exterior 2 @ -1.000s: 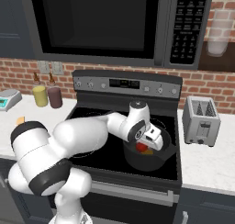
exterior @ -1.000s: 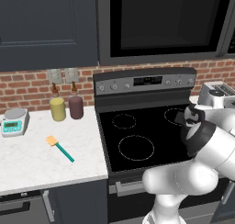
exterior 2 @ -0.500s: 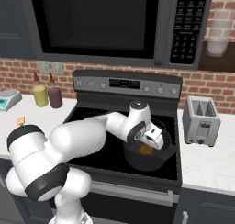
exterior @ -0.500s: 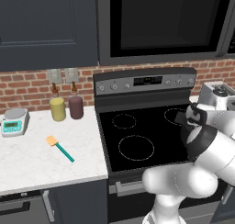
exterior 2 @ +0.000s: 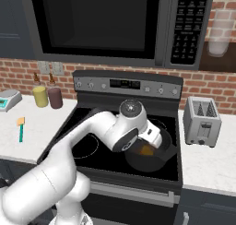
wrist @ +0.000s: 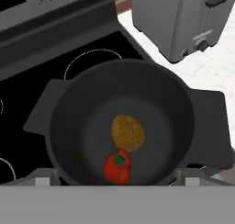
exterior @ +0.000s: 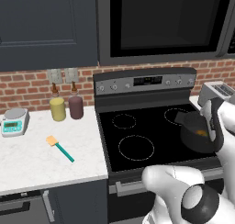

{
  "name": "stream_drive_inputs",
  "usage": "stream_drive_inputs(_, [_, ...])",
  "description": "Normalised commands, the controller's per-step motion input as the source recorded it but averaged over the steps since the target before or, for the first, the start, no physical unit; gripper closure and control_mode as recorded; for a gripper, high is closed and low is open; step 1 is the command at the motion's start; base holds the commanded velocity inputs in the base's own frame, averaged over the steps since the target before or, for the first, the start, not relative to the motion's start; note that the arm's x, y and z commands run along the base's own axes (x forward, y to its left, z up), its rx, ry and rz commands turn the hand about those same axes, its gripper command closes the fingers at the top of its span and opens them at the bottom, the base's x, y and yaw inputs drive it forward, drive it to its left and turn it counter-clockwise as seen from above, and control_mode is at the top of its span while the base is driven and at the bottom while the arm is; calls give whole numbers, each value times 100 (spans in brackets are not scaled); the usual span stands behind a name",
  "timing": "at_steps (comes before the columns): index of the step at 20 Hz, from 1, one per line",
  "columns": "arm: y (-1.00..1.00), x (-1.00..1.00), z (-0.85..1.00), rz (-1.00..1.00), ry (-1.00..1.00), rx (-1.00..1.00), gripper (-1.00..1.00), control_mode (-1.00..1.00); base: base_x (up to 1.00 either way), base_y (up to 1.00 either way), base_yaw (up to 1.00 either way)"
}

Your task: Put the bell pepper and avocado in the pot. Retrieve the spatula and lightly stir the vegetables in the pot.

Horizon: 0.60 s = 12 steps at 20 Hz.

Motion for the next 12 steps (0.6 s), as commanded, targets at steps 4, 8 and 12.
stream_drive_inputs(4, [54,-83,97,2,-1,-3,-100,-100,0,0,0])
stream_drive_inputs(8, [66,-77,84,8,5,-1,-100,-100,0,0,0])
stream_drive_inputs(12, [79,-68,61,20,15,0,-100,-100,0,0,0])
